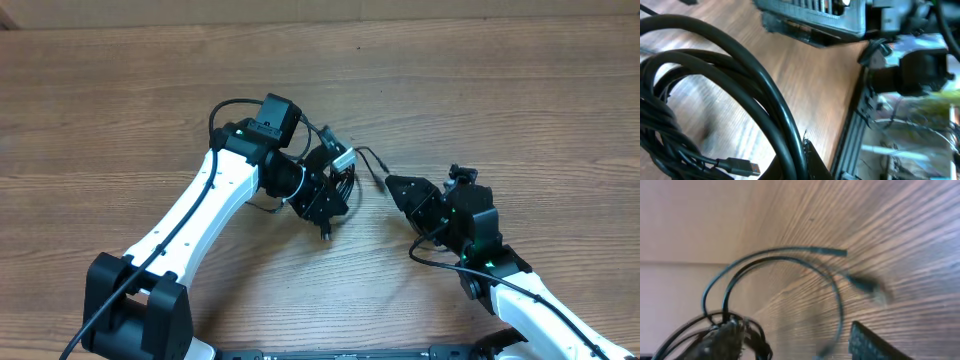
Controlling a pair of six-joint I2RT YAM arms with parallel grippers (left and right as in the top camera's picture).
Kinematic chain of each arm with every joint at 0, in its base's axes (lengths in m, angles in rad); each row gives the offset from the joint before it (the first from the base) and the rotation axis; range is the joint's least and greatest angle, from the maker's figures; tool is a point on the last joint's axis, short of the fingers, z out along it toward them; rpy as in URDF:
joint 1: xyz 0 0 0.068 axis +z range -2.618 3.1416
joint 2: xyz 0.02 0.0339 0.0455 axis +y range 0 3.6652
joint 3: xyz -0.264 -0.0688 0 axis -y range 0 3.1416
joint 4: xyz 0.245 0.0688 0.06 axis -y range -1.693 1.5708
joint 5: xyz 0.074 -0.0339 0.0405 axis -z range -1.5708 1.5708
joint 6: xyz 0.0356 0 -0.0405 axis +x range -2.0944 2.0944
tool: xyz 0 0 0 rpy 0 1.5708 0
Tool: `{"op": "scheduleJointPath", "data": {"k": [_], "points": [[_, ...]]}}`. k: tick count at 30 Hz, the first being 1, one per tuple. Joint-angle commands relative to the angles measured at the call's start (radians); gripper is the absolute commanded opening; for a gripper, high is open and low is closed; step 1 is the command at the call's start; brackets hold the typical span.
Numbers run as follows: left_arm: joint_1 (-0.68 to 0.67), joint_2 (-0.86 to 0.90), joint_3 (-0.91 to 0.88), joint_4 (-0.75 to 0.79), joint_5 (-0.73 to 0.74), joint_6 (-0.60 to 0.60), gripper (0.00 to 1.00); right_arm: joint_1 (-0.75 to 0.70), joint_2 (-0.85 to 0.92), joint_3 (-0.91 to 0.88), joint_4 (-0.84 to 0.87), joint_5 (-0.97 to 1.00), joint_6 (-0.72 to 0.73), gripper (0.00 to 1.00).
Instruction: Untangle cables
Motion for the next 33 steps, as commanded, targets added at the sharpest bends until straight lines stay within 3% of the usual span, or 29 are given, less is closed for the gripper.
{"op": "scheduleJointPath", "data": {"k": [1, 4, 11, 21, 31, 33], "points": [[-0.005, -0.019, 0.02, -0.007, 0.082, 0.053, 0.04, -0.003, -0.012, 0.008, -0.014, 0.002, -0.045, 0.76], [-0.005, -0.019, 0.021, 0.067, 0.144, -0.048, 0.04, -0.002, -0.012, 0.008, -0.038, -0.04, -0.045, 0.83], [-0.005, -0.019, 0.021, 0.293, 0.145, -0.476, 0.04, -0.002, -0.012, 0.008, -0.059, -0.259, -0.041, 0.88], [-0.005, -0.019, 0.02, 0.306, 0.087, -0.612, 0.04, -0.002, -0.012, 0.008, -0.059, -0.346, 0.016, 1.0], [-0.004, -0.019, 0.021, 0.306, -0.165, -1.28, 0.04, -0.002, -0.012, 0.008, -0.06, -0.346, 0.015, 1.0], [-0.004, -0.019, 0.021, 0.303, -0.204, -1.482, 0.04, -0.002, -0.012, 0.008, -0.06, -0.346, 0.015, 1.0]]}}
